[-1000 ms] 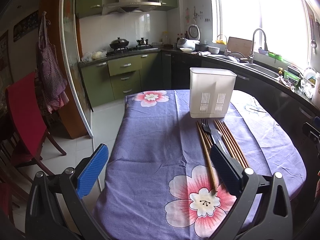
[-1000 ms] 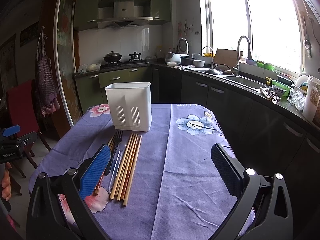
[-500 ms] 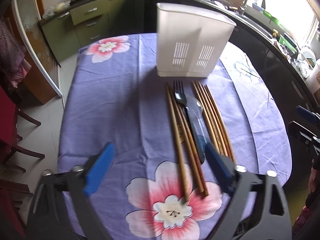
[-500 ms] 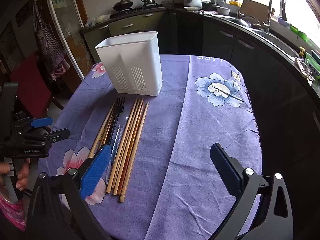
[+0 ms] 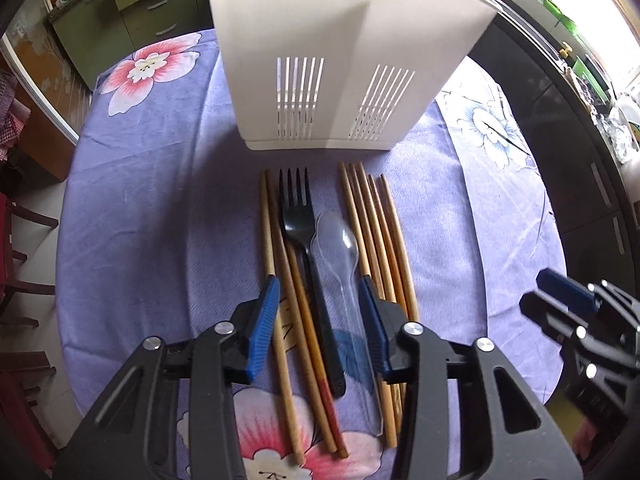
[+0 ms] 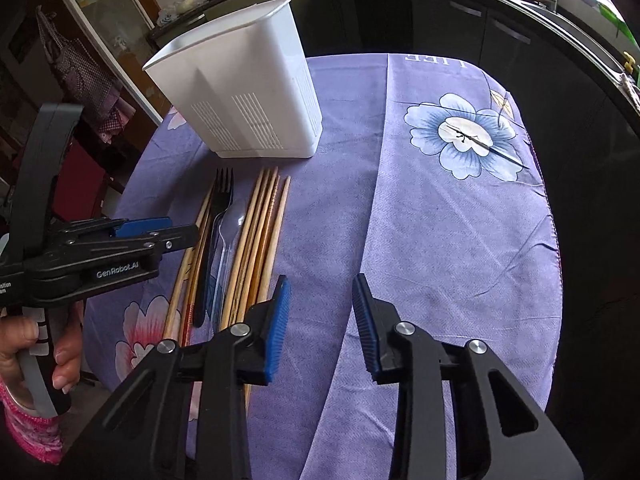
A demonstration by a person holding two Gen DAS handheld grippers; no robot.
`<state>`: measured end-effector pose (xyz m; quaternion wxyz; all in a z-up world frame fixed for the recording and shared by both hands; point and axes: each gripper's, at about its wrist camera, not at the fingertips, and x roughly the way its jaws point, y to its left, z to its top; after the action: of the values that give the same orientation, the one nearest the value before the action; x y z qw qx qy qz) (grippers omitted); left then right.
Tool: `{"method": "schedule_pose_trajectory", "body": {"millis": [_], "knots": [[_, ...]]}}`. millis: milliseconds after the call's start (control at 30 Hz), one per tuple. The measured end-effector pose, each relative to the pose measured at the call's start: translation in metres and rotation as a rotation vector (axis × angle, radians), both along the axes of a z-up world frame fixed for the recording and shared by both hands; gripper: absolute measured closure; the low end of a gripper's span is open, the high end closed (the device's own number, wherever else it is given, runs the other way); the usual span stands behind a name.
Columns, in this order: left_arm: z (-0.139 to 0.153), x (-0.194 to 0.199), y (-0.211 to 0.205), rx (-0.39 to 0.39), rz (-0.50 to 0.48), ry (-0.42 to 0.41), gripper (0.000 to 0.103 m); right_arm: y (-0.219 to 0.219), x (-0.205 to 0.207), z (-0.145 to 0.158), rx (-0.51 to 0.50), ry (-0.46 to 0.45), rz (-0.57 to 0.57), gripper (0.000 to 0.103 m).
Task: Organize utensils
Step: 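Lower the left gripper onto the black fork while the right gripper moves toward the clear spoon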
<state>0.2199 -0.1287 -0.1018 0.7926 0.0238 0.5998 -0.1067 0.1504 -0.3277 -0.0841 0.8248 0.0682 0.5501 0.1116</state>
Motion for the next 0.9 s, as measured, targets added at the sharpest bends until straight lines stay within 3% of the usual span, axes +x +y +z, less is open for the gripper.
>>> {"method": "schedule_pose_trajectory", "body": {"millis": [167, 300, 567, 900], "knots": [[-0.012, 0.013, -0.01, 0.033, 0.002, 0.02, 0.069, 0.003, 0.008, -0.005, -0.02, 0.017, 0.007, 0.078], [-0.019, 0.018, -0.011, 0.051, 0.013, 0.035, 0.07, 0.002, 0.012, -0.007, -0.019, 0.023, 0.006, 0.079], [-0.033, 0.024, -0.013, 0.072, 0.031, 0.068, 0.086, -0.005, 0.016, -0.013, 0.003, 0.04, -0.002, 0.079], [-0.035, 0.024, -0.016, 0.096, 0.01, 0.061, 0.091, 0.0, 0.018, -0.016, 0.004, 0.047, 0.017, 0.078]]}}
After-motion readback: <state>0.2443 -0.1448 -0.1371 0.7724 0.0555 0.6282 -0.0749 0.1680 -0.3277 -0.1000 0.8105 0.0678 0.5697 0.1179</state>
